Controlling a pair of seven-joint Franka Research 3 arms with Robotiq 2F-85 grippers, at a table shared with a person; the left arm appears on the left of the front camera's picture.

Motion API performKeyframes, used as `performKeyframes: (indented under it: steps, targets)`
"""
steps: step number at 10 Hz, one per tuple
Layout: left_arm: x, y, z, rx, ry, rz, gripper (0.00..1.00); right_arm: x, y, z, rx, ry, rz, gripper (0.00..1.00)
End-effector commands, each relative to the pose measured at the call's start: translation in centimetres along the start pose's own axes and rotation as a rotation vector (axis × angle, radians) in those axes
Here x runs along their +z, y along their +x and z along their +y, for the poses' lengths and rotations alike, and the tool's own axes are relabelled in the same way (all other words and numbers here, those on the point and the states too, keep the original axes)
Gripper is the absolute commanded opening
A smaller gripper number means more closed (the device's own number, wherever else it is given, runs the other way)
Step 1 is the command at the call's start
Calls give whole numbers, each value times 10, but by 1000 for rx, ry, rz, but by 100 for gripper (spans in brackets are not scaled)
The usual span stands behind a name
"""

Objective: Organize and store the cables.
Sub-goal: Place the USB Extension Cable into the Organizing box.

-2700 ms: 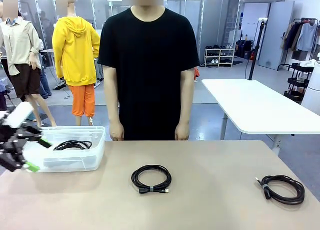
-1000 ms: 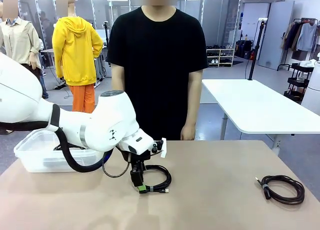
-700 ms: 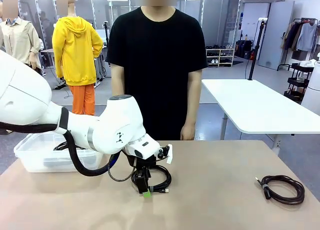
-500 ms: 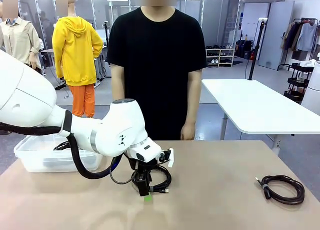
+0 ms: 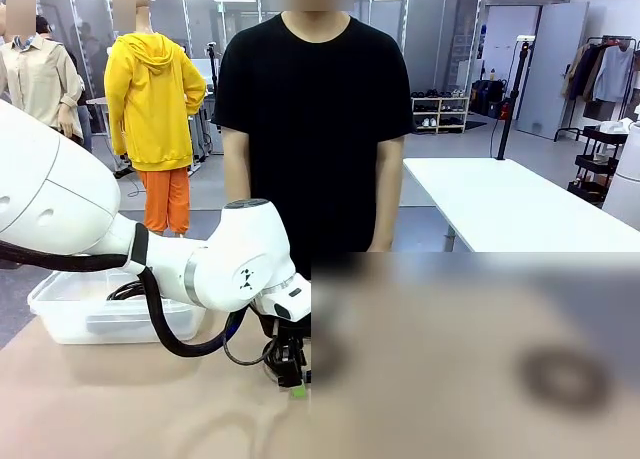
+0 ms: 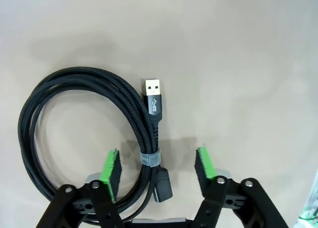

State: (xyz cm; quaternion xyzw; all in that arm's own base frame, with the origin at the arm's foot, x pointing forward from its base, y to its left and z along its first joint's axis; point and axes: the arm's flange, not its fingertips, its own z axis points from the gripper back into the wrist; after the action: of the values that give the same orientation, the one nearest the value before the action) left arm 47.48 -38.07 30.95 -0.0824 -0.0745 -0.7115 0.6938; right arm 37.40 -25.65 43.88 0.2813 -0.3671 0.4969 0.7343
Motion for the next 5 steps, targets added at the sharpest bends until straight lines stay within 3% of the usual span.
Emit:
performKeyframes:
  steps: [1, 4, 5]
  targets:
    - [0, -1, 1, -11, 25, -11, 0, -1, 2, 3, -4, -2, -12, 100]
    - [-3, 2, 5, -7, 22, -15, 4, -1, 2, 3, -4, -2, -12, 100]
    - [1, 5, 7, -9, 24, -12, 0, -1, 2, 3, -4, -2, -12, 100]
